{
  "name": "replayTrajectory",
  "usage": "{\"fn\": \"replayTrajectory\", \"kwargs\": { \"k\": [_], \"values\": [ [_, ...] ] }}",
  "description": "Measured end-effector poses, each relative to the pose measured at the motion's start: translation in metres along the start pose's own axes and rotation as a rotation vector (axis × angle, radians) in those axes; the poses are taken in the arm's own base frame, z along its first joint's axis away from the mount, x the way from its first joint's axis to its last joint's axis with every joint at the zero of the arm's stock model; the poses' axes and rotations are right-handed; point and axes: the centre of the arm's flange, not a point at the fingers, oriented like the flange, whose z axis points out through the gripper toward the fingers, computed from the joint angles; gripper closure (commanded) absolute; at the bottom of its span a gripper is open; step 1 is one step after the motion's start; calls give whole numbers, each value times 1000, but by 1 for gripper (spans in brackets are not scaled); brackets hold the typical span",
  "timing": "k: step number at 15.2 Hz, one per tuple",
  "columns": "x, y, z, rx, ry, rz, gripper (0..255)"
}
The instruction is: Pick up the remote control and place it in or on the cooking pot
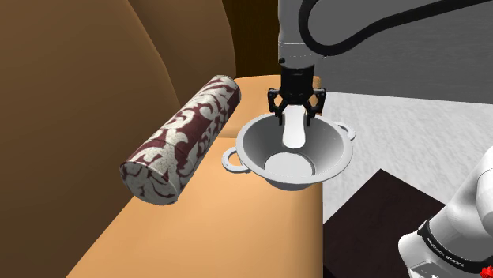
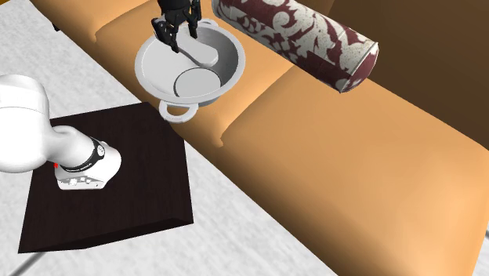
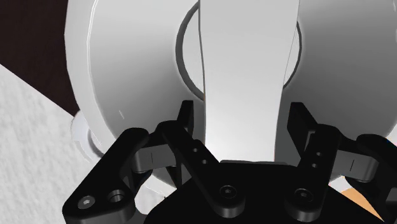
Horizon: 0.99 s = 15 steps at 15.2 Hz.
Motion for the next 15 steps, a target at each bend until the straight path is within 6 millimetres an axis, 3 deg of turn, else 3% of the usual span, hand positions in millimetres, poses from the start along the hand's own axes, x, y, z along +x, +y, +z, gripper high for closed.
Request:
{"fn": "replayTrajectory", "kwargs": {
  "k": [8, 15],
  "values": [
    [0, -2, 42, 0, 0, 0, 255],
    [-1, -2, 47, 0, 0, 0, 255]
  ]
}}
